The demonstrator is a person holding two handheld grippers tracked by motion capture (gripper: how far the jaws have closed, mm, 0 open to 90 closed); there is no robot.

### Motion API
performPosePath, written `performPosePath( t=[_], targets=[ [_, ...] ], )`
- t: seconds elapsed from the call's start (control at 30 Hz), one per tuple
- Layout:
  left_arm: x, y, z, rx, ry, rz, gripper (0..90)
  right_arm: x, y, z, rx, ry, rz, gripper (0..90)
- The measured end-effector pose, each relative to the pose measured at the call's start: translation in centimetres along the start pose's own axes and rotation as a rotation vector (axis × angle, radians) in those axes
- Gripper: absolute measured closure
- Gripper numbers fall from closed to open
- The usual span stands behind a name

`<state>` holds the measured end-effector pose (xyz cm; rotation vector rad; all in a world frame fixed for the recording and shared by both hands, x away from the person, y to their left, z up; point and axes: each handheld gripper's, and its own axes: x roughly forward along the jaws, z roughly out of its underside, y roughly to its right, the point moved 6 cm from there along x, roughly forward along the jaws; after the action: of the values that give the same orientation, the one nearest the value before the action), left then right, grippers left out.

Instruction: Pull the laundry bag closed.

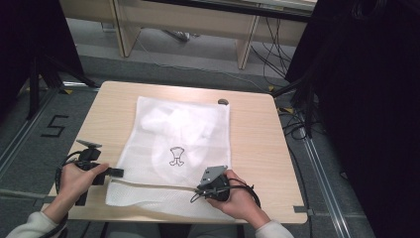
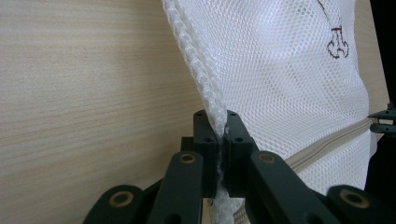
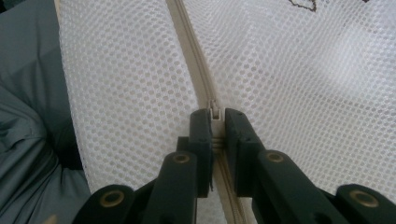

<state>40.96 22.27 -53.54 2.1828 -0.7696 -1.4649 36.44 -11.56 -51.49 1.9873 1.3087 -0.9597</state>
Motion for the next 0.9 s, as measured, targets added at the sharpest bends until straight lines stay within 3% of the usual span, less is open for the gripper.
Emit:
performPosePath(
  t=[0.3,0.37,0.57,0.6,0.7,0.9],
  targets=[
    [0.0,0.0,0.0,-0.001,-0.001,-0.001,85.5,-0.3,0.1,0.5,0.009,0.001,0.01,82.6],
    [0.0,0.0,0.0,0.001,-0.003,-0.002,85.6,-0.3,0.1,0.4,-0.009,0.003,0.006,82.6],
    [0.0,0.0,0.0,0.001,0.0,-0.004,85.6,-0.6,0.2,0.8,0.019,-0.005,0.008,82.6],
    [0.0,0.0,0.0,0.001,0.0,-0.004,85.6,-0.6,0.3,0.8,-0.007,-0.002,0.012,82.6],
    [-0.1,0.0,0.0,0.005,-0.002,-0.006,85.6,-0.8,0.3,1.0,0.028,-0.007,0.016,82.7],
    [0.0,0.0,0.0,0.005,0.0,-0.004,85.6,-1.0,0.4,1.2,0.018,-0.002,0.016,82.6]
  ],
)
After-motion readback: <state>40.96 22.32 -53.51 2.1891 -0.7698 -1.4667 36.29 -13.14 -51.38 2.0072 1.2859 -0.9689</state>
